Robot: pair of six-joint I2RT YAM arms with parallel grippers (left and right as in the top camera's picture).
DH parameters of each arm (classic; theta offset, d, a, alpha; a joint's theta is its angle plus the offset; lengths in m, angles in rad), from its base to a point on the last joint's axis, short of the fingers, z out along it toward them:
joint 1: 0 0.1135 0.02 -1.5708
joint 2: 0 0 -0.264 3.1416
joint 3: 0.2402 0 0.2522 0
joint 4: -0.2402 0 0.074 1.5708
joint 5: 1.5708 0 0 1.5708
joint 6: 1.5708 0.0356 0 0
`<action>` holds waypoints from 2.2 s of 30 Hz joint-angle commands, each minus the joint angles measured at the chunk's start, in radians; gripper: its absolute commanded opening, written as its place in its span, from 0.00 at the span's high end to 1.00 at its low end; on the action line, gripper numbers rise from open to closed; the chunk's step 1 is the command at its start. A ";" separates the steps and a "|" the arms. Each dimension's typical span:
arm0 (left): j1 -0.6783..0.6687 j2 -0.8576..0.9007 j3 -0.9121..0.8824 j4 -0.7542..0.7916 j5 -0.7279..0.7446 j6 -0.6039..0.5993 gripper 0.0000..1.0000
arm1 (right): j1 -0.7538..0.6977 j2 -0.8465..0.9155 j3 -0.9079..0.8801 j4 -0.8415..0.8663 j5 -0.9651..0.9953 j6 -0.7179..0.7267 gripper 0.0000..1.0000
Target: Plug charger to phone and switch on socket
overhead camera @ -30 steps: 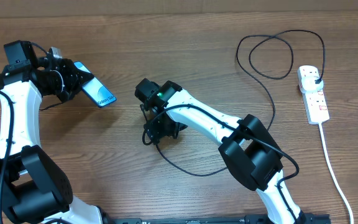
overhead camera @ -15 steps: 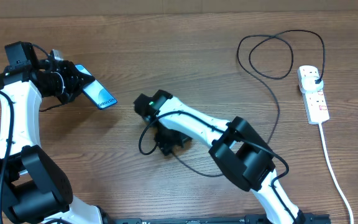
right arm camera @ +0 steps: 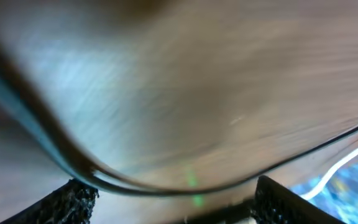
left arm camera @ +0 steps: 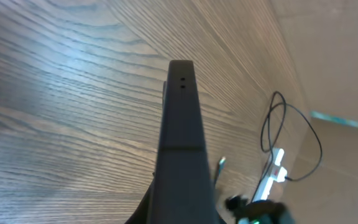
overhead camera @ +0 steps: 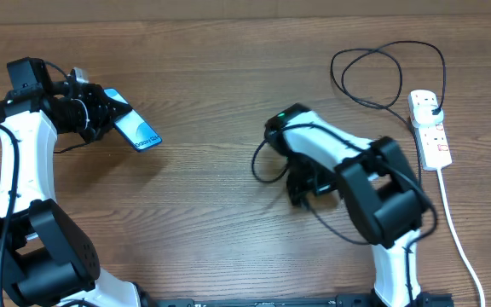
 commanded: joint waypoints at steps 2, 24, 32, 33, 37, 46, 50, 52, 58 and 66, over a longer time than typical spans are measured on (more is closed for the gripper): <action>-0.048 -0.034 0.010 0.009 0.149 0.107 0.96 | -0.095 -0.271 0.001 0.114 -0.063 -0.076 0.00; -0.178 -0.033 0.010 0.084 0.351 0.147 0.96 | -0.198 -0.035 -0.025 0.682 -0.169 -0.087 0.60; -0.178 -0.033 0.010 0.084 0.343 0.135 0.96 | -0.187 -0.012 -0.025 0.643 -0.167 -0.087 0.73; -0.178 -0.033 0.010 0.085 0.342 0.135 0.96 | -0.178 -0.012 -0.025 0.644 -0.156 -0.089 0.77; -0.178 -0.033 0.010 0.084 0.343 0.127 0.96 | -0.138 -0.012 -0.025 0.650 -0.087 -0.087 0.81; -0.174 -0.033 0.010 0.124 0.349 0.035 0.96 | -0.131 -0.011 -0.027 0.589 -0.184 -0.059 0.96; -0.180 -0.033 0.010 0.203 0.440 0.051 0.96 | -0.148 -0.048 -0.016 0.555 -0.301 -0.213 0.96; -0.180 -0.033 0.010 0.265 0.518 0.050 0.96 | -0.172 -0.114 -0.016 0.539 -0.451 -0.260 0.96; -0.204 -0.034 0.010 0.310 0.584 0.035 0.96 | -0.259 -0.256 -0.038 0.285 -0.437 -0.320 0.96; -0.264 -0.034 0.010 0.312 0.558 0.035 0.96 | -0.185 -0.256 -0.312 0.493 -0.328 -0.222 0.96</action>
